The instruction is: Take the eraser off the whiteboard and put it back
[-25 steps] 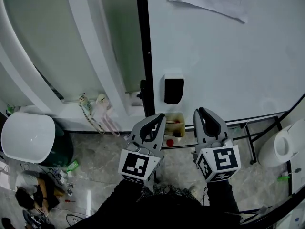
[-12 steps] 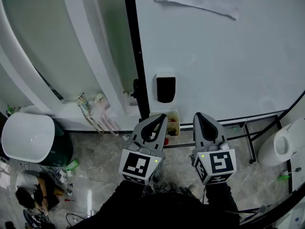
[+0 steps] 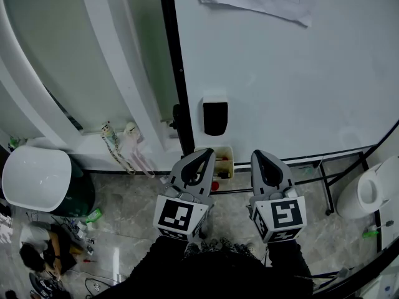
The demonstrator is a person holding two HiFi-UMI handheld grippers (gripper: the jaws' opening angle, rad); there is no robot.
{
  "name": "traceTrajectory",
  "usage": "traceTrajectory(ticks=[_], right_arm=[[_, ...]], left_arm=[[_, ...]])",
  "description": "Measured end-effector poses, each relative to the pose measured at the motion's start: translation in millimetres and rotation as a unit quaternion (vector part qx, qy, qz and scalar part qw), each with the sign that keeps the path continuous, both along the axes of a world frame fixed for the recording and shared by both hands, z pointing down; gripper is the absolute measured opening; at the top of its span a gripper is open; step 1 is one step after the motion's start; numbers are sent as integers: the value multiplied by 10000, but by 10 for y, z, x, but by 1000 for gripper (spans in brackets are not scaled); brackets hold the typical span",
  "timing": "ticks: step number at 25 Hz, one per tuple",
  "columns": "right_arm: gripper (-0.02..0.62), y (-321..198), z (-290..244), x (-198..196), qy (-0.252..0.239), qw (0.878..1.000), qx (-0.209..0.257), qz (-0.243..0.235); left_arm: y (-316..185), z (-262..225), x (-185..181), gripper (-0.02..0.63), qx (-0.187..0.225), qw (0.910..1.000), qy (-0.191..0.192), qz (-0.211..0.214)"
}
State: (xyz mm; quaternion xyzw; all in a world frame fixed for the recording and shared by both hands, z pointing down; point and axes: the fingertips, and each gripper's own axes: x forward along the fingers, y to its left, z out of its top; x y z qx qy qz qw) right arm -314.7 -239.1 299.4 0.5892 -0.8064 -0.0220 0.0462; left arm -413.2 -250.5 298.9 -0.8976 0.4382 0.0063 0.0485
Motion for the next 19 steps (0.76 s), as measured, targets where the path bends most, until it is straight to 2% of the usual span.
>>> traceTrajectory(ticks=[19], right_arm=[[8,7,-22,-63,122,9999,1,-45]], left_arm=[[32,23,-83,5,-15,10000,-21,-69]])
